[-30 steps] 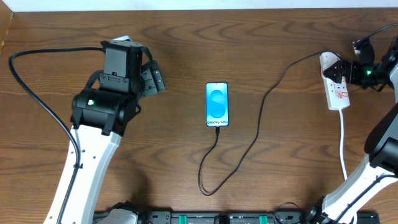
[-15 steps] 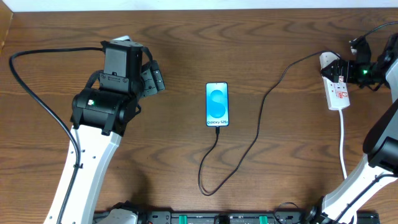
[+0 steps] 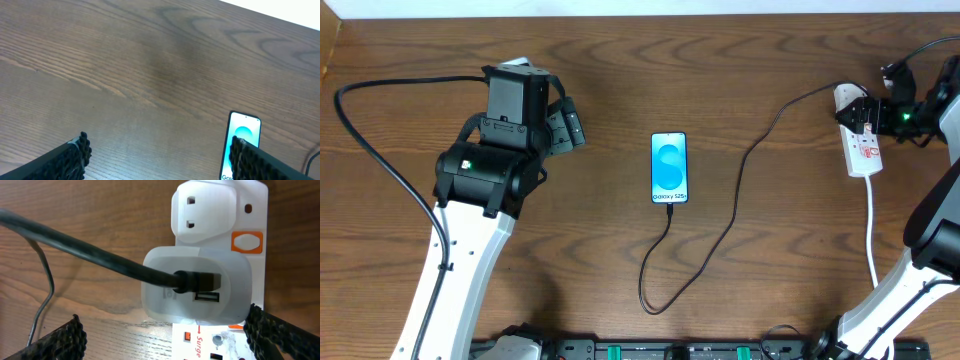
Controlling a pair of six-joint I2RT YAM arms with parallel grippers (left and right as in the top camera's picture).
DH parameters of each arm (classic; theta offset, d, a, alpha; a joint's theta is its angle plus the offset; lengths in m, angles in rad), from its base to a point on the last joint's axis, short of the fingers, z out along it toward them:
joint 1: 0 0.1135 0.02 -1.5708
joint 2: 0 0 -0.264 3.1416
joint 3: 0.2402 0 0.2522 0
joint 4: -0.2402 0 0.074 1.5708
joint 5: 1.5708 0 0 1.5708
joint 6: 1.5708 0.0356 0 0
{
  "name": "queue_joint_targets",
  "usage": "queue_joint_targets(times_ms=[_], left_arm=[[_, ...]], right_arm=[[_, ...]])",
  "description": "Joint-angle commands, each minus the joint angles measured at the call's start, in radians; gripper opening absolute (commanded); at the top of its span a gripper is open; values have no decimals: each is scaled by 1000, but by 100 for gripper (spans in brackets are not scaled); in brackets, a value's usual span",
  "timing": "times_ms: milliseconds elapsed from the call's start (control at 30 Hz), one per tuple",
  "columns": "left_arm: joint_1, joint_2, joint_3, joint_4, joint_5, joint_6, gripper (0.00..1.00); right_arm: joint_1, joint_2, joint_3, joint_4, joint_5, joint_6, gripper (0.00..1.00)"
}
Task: Plug charger to phone and switch on socket
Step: 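Move the right gripper to the power strip's switch beside the plug, then press the orange switch beside the charger with the right gripper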
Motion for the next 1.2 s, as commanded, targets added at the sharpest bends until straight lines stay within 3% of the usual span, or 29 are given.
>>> queue_joint_targets(times_ms=[0, 633, 1167], left_arm=[[-1, -2, 6, -3, -24, 13, 90], [-1, -2, 6, -3, -23, 13, 90], [-1, -2, 6, -3, -23, 13, 90]], right_arm=[[9, 5, -35, -8, -21, 17, 99], [8, 5, -142, 76, -17, 50, 99], [-44, 5, 18, 14, -10, 84, 99]])
